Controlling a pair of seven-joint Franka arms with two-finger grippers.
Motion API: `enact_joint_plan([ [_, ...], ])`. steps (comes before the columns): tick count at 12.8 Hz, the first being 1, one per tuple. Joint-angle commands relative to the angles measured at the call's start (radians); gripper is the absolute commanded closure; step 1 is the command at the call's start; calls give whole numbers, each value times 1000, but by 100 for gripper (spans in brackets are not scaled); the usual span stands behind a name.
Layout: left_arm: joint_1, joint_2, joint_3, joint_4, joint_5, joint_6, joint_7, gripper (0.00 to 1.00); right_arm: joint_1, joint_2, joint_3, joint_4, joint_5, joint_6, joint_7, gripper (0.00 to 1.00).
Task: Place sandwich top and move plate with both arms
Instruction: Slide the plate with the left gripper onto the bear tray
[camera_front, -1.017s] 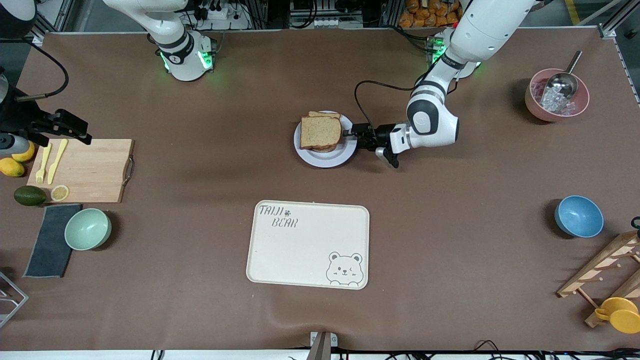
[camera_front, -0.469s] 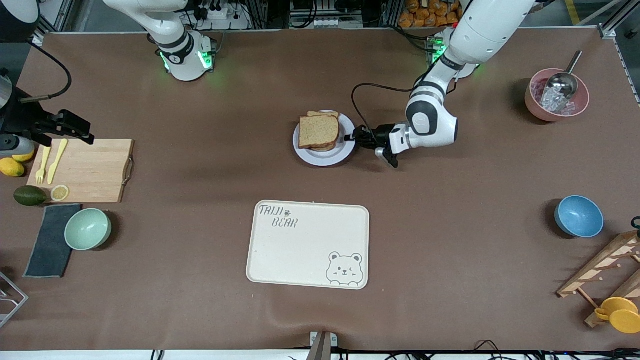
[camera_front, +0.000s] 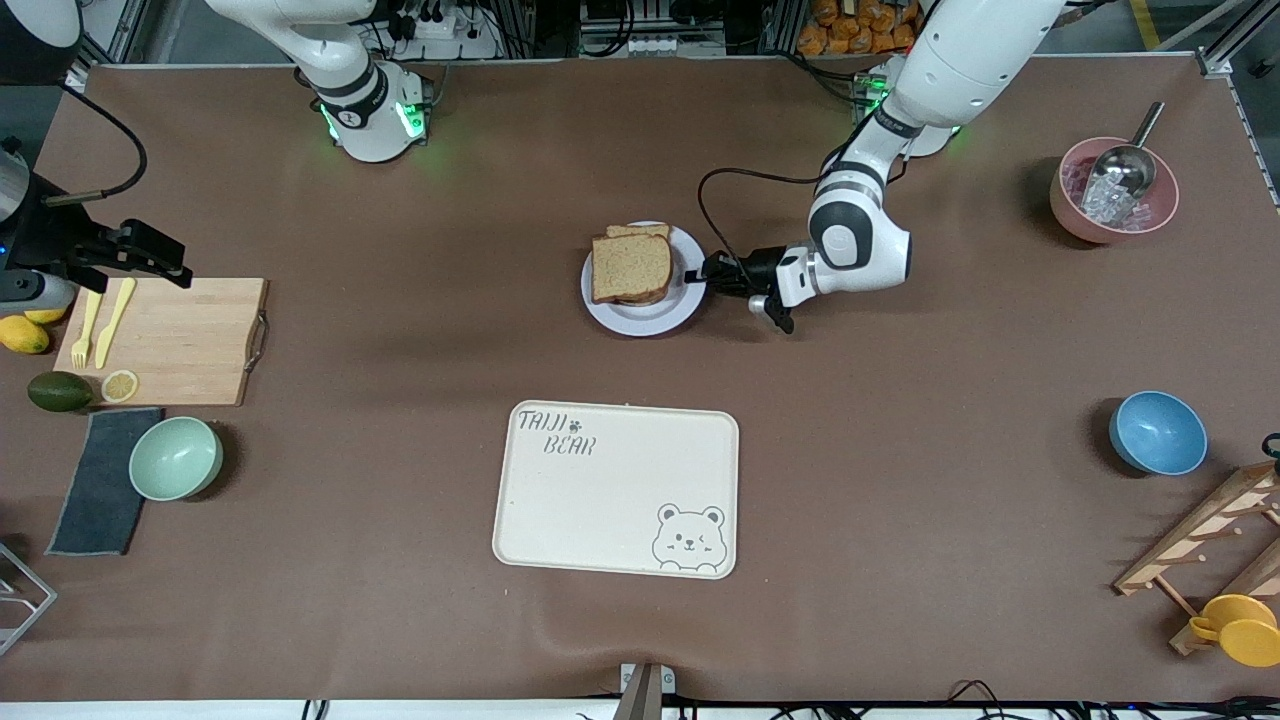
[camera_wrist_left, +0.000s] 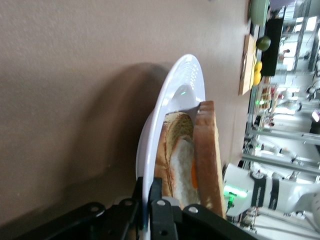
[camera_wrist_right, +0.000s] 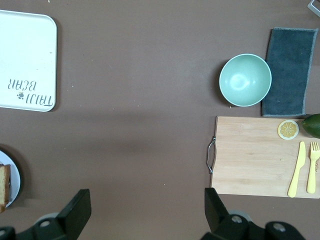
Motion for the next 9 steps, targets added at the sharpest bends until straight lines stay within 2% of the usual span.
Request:
enact_joint_plan([
  [1,13,2,-9,24,-98,-20,32,100,10,-12,-8,-13,16,-4,-4,0],
  [6,26,-19,-9,75,-236,-48,32,100,8,-12,-8,-13,16,-6,-4,0],
  [9,28,4,-3,165,-317,-46,20,100,8,-12,-8,-13,16,-9,-4,0],
])
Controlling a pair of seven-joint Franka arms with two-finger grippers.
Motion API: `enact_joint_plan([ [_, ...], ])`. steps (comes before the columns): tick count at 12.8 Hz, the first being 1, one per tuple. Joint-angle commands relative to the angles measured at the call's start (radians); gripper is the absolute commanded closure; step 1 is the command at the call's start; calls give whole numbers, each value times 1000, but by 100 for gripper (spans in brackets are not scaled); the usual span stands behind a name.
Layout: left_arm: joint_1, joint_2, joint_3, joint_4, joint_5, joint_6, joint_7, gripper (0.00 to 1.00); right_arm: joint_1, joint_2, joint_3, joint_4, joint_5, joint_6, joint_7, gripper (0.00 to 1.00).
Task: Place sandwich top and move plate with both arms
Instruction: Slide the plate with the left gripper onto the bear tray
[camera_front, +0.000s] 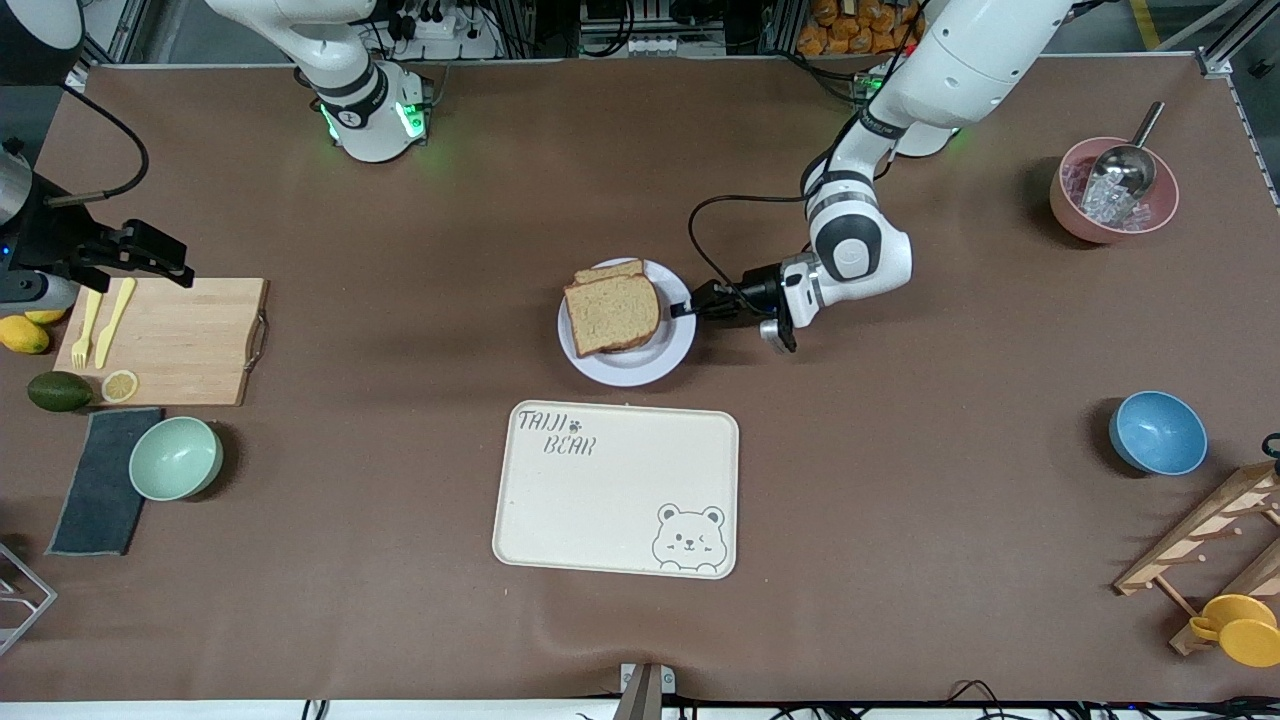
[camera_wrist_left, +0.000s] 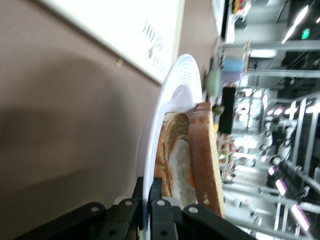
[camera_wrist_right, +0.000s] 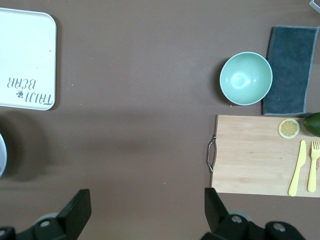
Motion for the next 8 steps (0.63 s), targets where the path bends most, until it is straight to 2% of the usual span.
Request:
enact_joint_plan([
  [1,12,20,-1,84,-97,-21,8,100,8,-12,-8,-9,16,-6,-4,0],
  [4,7,106,4,240,-188,56,5,100,9,-12,-8,-11,16,-14,-4,0],
  [7,5,206,4,400,-196,186,4,100,9,-11,-8,-11,16,-9,-4,0],
  [8,5,220,4,426,-196,214,2,100,9,-9,-8,-11,16,-9,-4,0],
])
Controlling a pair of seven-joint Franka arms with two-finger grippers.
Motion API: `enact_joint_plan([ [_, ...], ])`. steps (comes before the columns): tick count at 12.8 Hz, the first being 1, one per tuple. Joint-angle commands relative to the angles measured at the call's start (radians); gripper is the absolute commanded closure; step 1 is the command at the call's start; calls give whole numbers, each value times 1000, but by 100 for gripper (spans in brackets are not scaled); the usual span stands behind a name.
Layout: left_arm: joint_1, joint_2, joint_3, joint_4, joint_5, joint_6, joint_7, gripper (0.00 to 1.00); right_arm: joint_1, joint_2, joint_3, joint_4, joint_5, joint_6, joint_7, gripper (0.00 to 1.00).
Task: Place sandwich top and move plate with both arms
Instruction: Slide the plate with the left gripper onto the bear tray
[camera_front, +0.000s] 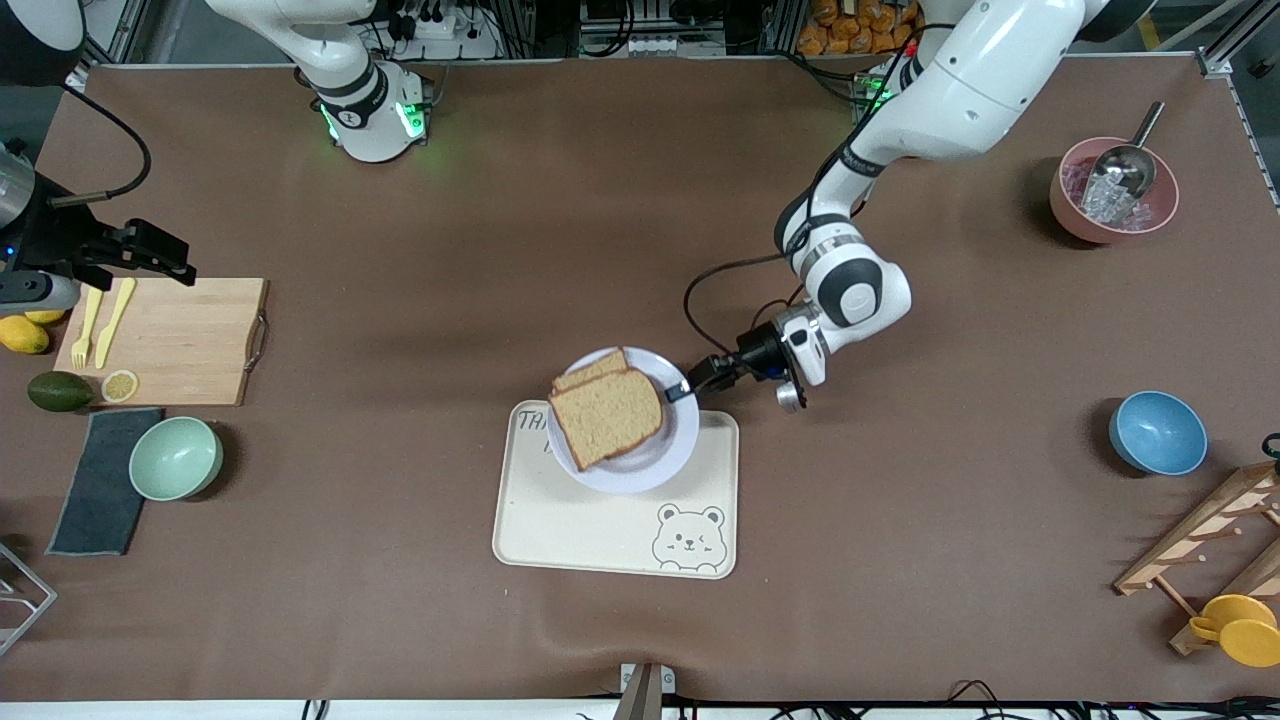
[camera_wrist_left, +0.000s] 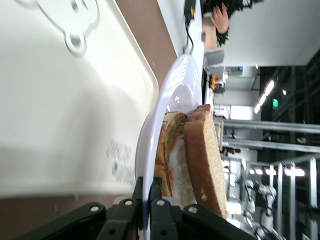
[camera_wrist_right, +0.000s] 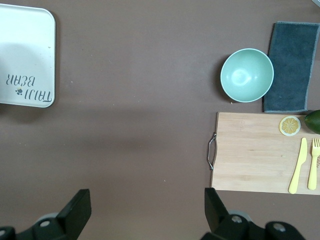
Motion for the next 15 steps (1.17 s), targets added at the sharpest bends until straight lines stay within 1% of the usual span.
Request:
enact_joint_plan([
  [1,-2,72,-8,118,-32,56,-4,100,9,-9,-8,-9,15,0,-4,0],
  [3,-15,118,-8,176,-35,67,-22,100,9,-8,-8,-9,15,2,-4,0],
  [5,-40,176,-8,252,-38,110,-25,100,11,-8,-8,-9,15,2,-4,0],
  [7,-54,207,-8,280,-52,121,-25,100,9,0,-8,-9,15,3,-4,0],
  [11,-78,281,-8,378,-50,163,-24,100,11,2,-8,-9,15,0,-4,0],
  [12,-85,291,-7,386,-49,164,-22,100,12,2,-8,-9,15,-3,-4,0],
  [13,-94,299,5,388,-47,164,-21,100,11,2,-8,-9,15,-5,-4,0],
  [15,-147,305,68,388,-50,164,-19,100,11,2,-8,-7,15,-3,-4,0],
])
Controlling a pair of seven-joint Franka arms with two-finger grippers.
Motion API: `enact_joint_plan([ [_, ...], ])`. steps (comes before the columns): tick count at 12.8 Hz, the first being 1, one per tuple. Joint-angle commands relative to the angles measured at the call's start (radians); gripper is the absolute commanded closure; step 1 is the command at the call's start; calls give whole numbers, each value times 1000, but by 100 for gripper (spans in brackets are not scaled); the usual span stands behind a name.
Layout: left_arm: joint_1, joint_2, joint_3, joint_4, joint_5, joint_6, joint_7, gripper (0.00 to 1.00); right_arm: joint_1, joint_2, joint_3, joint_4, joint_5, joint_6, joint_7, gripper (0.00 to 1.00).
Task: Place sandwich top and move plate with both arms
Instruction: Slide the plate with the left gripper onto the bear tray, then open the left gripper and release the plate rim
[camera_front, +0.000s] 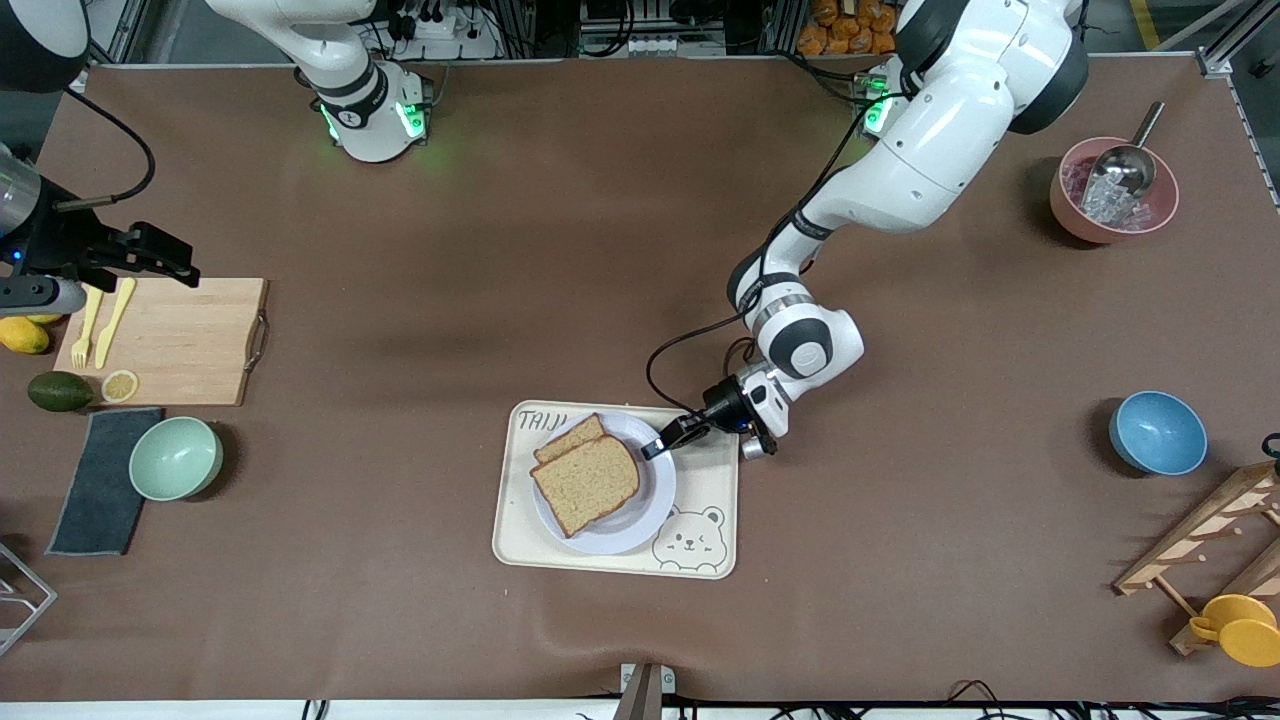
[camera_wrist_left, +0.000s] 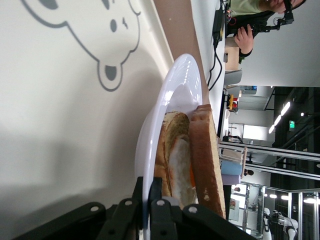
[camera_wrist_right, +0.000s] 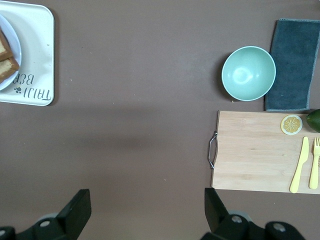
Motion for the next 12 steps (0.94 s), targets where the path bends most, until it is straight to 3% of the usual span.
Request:
enact_joint_plan([
  [1,-70,18,68,39,-34,11,2,100,10,-4,-8,-3,15,-2,-4,0],
  [2,-68,18,69,37,-32,11,7,79,10,-4,-8,-3,15,-2,-4,0],
  [3,-71,17,70,39,-29,11,12,35,10,-4,-8,-3,15,-2,-3,0],
  [4,-73,12,70,37,-28,14,16,0,11,-6,-8,-3,15,-2,-1,0],
  [12,-58,-94,62,26,-31,176,-1,0,8,-6,-8,-2,15,-2,2,0],
])
